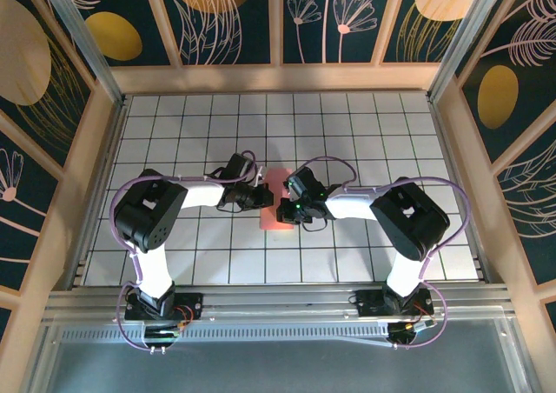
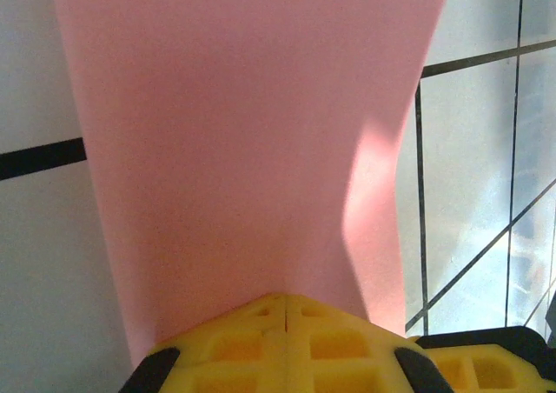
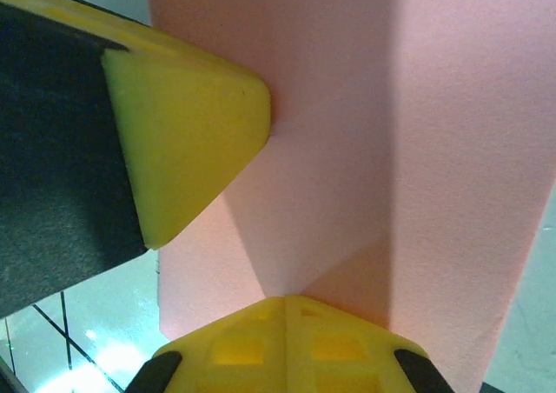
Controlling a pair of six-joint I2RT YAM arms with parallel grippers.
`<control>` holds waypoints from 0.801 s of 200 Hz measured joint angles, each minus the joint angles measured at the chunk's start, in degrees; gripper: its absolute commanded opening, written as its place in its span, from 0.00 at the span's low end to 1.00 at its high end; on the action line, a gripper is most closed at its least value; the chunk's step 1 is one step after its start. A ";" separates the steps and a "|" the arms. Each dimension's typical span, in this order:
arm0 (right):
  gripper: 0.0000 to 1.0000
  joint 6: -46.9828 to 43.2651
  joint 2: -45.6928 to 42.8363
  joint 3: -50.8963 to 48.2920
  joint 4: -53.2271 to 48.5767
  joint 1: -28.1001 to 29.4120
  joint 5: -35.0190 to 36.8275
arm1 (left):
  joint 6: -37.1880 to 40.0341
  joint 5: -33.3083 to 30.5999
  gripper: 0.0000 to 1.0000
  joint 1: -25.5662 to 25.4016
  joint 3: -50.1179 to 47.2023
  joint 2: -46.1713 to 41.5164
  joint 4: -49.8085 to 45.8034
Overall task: Fold a paper plane with a square sheet of paper (fold left side to right side)
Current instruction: First fold the square sheet of paper in half at the center of the table.
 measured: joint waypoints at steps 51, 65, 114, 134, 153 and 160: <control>0.00 -1.01 0.17 0.33 -0.42 0.04 0.57 | 0.20 0.33 0.00 0.63 0.94 0.87 -0.20; 0.00 -1.18 0.28 0.48 -0.42 0.04 0.96 | 0.44 0.68 0.00 0.92 1.66 1.33 -0.66; 0.00 -1.40 0.33 0.55 -0.35 0.07 1.36 | 1.79 -0.98 0.00 3.45 5.77 3.80 -1.57; 0.00 -1.40 0.33 0.55 -0.35 0.09 1.40 | 2.27 -2.32 0.00 5.05 7.28 4.72 -1.70; 0.00 -1.42 0.33 0.55 -0.35 0.09 1.40 | 2.73 -2.51 0.00 6.25 8.87 5.81 -2.08; 0.00 -1.42 0.33 0.55 -0.28 0.09 1.44 | 2.86 -2.19 0.00 6.54 9.51 6.29 -2.47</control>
